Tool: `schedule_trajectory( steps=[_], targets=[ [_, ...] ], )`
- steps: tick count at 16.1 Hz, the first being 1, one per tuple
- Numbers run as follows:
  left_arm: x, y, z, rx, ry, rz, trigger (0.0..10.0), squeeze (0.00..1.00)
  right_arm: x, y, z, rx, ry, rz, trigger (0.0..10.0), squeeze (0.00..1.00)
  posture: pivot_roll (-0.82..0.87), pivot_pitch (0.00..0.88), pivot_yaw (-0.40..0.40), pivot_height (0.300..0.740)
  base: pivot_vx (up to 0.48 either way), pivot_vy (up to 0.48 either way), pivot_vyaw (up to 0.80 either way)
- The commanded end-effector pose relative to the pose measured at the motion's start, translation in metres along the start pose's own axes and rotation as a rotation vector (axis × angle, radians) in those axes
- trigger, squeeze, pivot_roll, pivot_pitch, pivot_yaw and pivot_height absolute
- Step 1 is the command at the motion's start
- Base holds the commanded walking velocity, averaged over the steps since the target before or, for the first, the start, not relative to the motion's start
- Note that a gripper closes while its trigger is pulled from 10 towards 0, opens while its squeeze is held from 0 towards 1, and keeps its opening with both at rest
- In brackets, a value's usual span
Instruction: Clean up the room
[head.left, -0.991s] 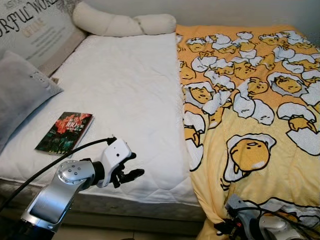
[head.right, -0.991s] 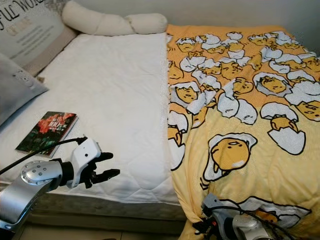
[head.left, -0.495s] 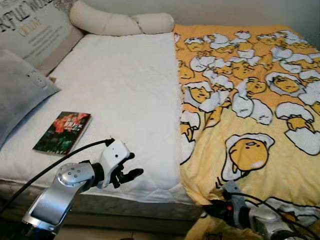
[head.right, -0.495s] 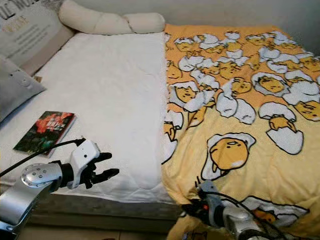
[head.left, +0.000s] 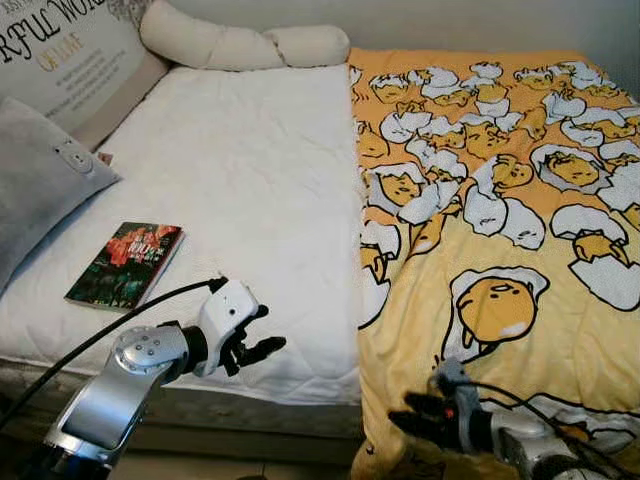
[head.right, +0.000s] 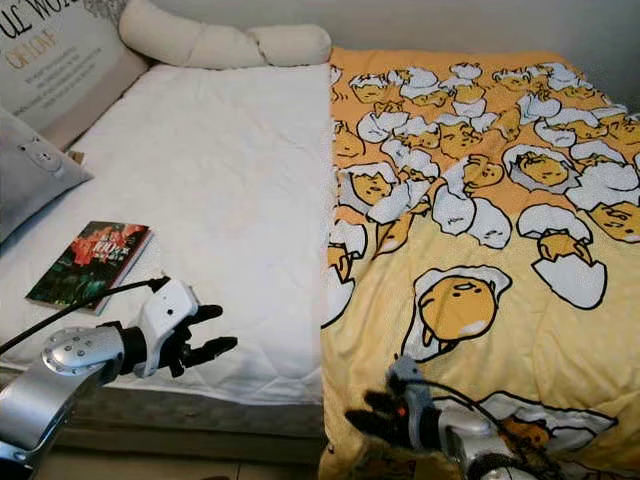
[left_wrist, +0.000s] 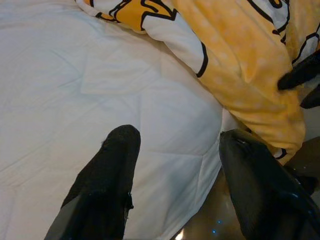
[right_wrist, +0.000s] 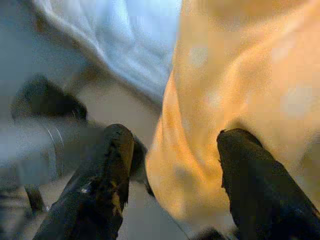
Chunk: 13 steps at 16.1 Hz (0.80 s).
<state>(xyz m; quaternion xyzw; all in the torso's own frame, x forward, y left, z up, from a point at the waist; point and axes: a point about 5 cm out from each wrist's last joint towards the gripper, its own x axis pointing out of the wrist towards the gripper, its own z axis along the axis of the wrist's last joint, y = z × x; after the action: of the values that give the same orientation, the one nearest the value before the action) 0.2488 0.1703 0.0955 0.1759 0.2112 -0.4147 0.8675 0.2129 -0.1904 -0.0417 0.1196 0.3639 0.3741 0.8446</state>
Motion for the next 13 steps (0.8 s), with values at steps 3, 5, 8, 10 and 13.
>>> schedule_trajectory(
  steps=[3, 5, 8, 10, 13],
  targets=[
    [0.002, 0.010, 0.005, -0.088, -0.102, 0.150, 10.0, 0.00, 0.007, -0.004, 0.042, 0.097, -0.307, -0.036, 10.0, 1.00, 0.11, 0.000, 0.008, 0.740, 0.000, 0.000, 0.00],
    [0.005, 0.024, 0.009, -0.169, -0.178, 0.381, 10.0, 0.00, -0.001, -0.014, 0.054, 0.071, -0.418, -0.199, 10.0, 0.33, 0.10, 0.000, 0.003, 0.740, 0.000, 0.000, 0.00],
    [0.004, 0.021, 0.011, -0.234, -0.235, 0.530, 10.0, 0.00, -0.005, 0.003, 0.129, -0.179, -0.561, -0.424, 10.0, 0.00, 0.09, 0.000, -0.025, 0.740, 0.000, -0.240, 0.00],
    [0.004, 0.015, 0.009, -0.235, -0.230, 0.562, 10.0, 0.00, -0.009, 0.016, 0.134, -0.152, -0.646, -0.473, 10.0, 0.00, 0.10, 0.000, -0.039, 0.740, 0.000, -0.480, 0.00],
    [0.001, 0.005, 0.002, -0.250, -0.214, 0.617, 10.0, 0.00, -0.011, 0.031, 0.126, -0.190, -0.695, -0.646, 10.0, 0.00, 0.09, 0.000, -0.052, 0.740, 0.000, -0.480, 0.00]
  ],
)
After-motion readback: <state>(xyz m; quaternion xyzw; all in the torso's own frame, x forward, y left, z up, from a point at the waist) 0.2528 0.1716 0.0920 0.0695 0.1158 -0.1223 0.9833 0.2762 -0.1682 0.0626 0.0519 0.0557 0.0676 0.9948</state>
